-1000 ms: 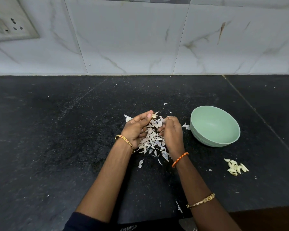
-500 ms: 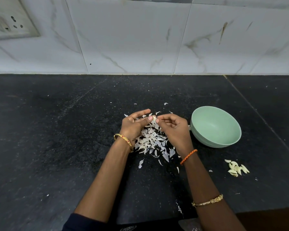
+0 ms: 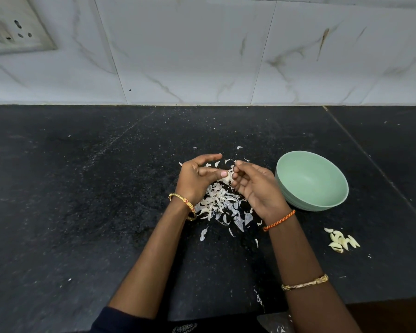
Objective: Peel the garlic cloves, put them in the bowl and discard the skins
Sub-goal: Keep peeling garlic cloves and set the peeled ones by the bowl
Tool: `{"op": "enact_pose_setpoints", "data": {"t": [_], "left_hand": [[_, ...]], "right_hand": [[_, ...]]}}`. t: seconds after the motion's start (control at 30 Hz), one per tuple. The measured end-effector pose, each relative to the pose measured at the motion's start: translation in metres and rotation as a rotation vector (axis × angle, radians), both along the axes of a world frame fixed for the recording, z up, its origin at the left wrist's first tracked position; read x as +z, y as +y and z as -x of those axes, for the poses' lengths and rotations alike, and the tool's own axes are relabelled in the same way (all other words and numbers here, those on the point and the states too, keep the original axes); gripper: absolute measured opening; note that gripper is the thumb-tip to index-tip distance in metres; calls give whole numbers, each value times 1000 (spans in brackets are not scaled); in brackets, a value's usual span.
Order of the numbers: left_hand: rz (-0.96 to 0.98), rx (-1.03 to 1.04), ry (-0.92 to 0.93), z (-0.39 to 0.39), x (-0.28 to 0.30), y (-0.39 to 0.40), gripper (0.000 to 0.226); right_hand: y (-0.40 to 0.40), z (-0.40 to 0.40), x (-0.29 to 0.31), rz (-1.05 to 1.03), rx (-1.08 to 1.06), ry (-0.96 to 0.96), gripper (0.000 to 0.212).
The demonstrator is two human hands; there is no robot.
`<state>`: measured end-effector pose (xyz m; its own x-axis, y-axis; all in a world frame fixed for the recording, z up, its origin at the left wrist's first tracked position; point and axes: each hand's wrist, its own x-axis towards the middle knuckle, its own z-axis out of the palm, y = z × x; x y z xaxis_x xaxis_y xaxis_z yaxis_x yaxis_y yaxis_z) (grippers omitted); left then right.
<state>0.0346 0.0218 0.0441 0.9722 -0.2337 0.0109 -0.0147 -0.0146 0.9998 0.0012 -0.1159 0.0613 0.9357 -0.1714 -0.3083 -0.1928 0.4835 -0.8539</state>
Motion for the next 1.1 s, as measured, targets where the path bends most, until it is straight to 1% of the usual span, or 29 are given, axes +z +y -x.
{"op": "enact_pose_setpoints", "data": {"t": [0.03, 0.07, 0.13, 0.17, 0.2, 0.23, 0.33, 0.4, 0.5, 0.6, 0.73, 0.8, 0.9, 0.93, 1.0, 1.1], "left_hand": [[3, -2, 0, 0, 0, 0, 46], [13, -3, 5, 0, 0, -1, 47], [55, 2, 31, 0, -1, -1, 48], [85, -1, 51, 0, 0, 0, 47], [114, -6, 71, 1, 0, 0, 46], [139, -11, 85, 0, 0, 0, 44], [171, -20, 95, -1, 0, 0, 44], [156, -13, 69, 0, -2, -2, 47], [98, 28, 4, 0, -3, -3, 51], [48, 48, -75, -1, -4, -2, 51], [-1, 42, -138, -2, -5, 2, 52], [-21, 58, -163, -1, -2, 2, 51], [-51, 99, -208, 1, 3, 1, 47], [-72, 110, -239, 2, 5, 0, 46], [-103, 141, -293, 5, 7, -4, 43], [-104, 191, -321, 8, 7, -10, 38]], "right_hand": [[-2, 0, 1, -12, -11, -7, 14], [-4, 0, 1, 33, -23, -15, 15], [-7, 1, -2, 285, -57, -23, 16], [-8, 3, -4, 409, -87, -32, 13], [-9, 5, -6, 470, -109, -43, 8], [-9, 7, -6, 460, -106, -56, 2], [-7, 12, -5, 299, -2, -50, 19], [-5, 13, -4, 354, 43, -82, 19], [1, 13, -4, 470, 12, -129, 14], [3, 10, -8, 485, -20, -156, 13], [-1, 10, -11, 477, -4, -210, 13], [-4, 11, -10, 406, 26, -203, 12], [-8, 11, -7, 165, 54, -149, 6], [-9, 10, -7, 120, 42, -140, 7], [-8, 9, -8, 83, 10, -130, 9], [-6, 9, -7, 74, -40, -134, 12]]}}
